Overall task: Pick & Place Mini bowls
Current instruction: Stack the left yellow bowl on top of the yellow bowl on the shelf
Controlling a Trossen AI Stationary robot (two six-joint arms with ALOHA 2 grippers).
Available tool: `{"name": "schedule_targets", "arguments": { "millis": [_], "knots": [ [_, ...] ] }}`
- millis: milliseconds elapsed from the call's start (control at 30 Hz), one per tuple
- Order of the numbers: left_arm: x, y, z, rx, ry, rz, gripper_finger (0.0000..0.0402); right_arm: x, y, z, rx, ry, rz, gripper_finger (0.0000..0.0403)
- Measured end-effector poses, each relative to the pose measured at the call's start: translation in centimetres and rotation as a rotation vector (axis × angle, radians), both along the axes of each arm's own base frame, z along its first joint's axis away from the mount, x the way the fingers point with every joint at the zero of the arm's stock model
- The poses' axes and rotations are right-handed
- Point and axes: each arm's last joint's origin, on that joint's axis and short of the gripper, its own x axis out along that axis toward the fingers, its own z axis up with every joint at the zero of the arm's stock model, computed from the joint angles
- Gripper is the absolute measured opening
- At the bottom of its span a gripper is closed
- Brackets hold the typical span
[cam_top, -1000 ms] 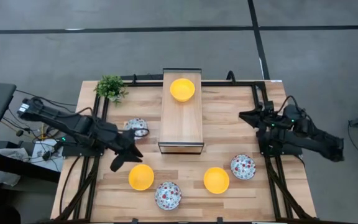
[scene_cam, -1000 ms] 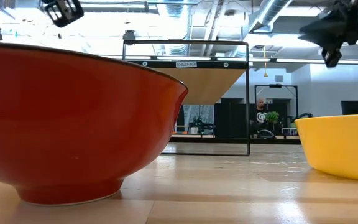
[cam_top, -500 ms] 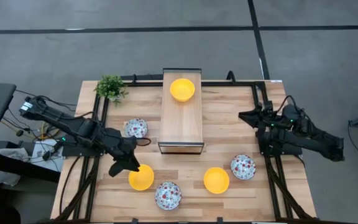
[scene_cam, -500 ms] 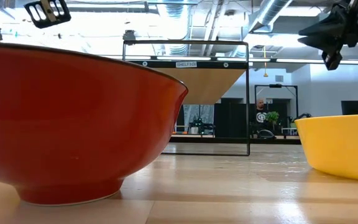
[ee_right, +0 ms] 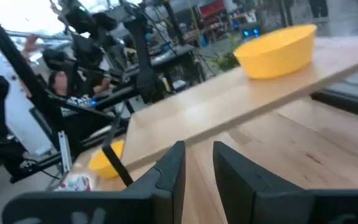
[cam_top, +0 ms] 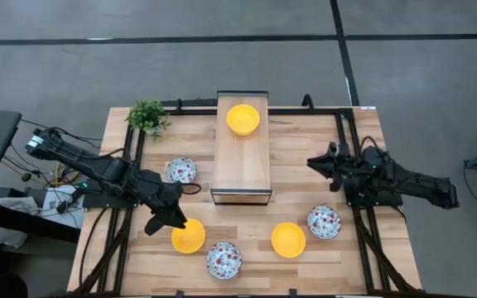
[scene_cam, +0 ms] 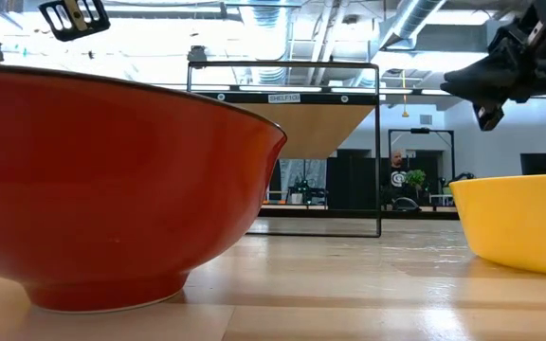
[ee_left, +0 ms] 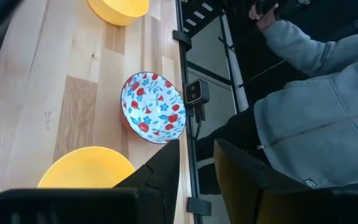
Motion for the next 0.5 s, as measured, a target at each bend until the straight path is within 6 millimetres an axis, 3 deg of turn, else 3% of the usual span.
{"name": "schedule_targets", "arguments": {
  "millis": [133,500],
  "knots": [
    [0.03,-0.01,0.05,-0.002,-0.006,0.000,0.0099,0.23,0.18,-0.73,-0.047,0.019,0.024,0.0071],
    [0.05,-0.02,0.08,-0.002,-0.012,-0.001,0.0099,0.30,0.74,-0.40,-0.238,-0.003,0.086,0.0071]
  ]
}}
